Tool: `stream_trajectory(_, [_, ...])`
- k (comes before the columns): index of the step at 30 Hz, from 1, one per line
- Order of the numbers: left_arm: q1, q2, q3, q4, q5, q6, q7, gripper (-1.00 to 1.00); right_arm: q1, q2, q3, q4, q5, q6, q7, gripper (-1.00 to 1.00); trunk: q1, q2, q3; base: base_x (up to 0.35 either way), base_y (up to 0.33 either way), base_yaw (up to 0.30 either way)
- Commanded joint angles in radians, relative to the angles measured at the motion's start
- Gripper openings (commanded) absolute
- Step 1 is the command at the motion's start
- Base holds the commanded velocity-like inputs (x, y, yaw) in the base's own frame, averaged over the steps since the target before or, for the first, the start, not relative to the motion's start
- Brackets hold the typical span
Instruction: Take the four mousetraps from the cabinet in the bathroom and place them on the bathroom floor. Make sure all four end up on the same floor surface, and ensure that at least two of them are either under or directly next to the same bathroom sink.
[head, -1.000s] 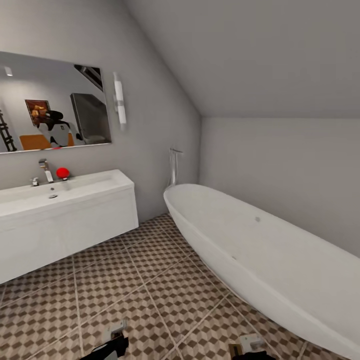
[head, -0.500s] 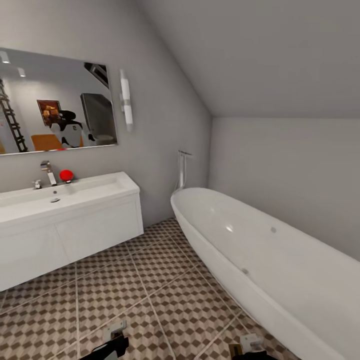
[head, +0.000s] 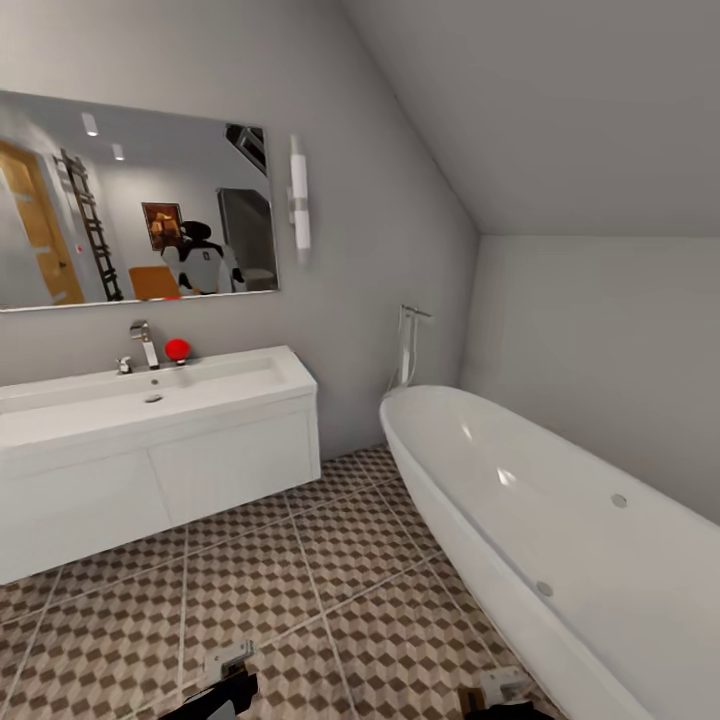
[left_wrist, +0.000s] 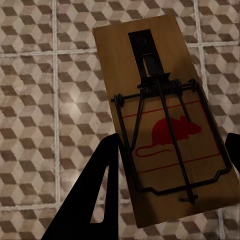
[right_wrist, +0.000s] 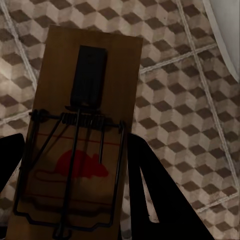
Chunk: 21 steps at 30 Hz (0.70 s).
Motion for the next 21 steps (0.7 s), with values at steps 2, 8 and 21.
stream_trajectory(2, [-0.001, 0.000, -0.008, 0.000, 0.006, -0.002, 0.006, -1.00, -0.001, 0.000, 0.002, 0.001, 0.006, 0.002, -0.003, -1.00, 0.000, -0.001, -0.001, 0.164, -0.046, 0.278])
stream_trajectory(8, [-0.001, 0.000, -0.008, 0.000, 0.006, -0.002, 0.006, -1.00, -0.001, 0.000, 0.002, 0.001, 0.007, 0.002, -0.003, -1.00, 0.000, -0.001, -0.001, 0.071, -0.017, 0.278])
stream_trajectory(21, [-0.001, -0.002, -0.008, -0.001, 0.016, 0.000, 0.007, -1.00, -0.001, 0.000, 0.002, 0.001, 0.007, 0.002, -0.003, -1.00, 0.000, -0.001, -0.001, 0.004, -0.001, 0.278])
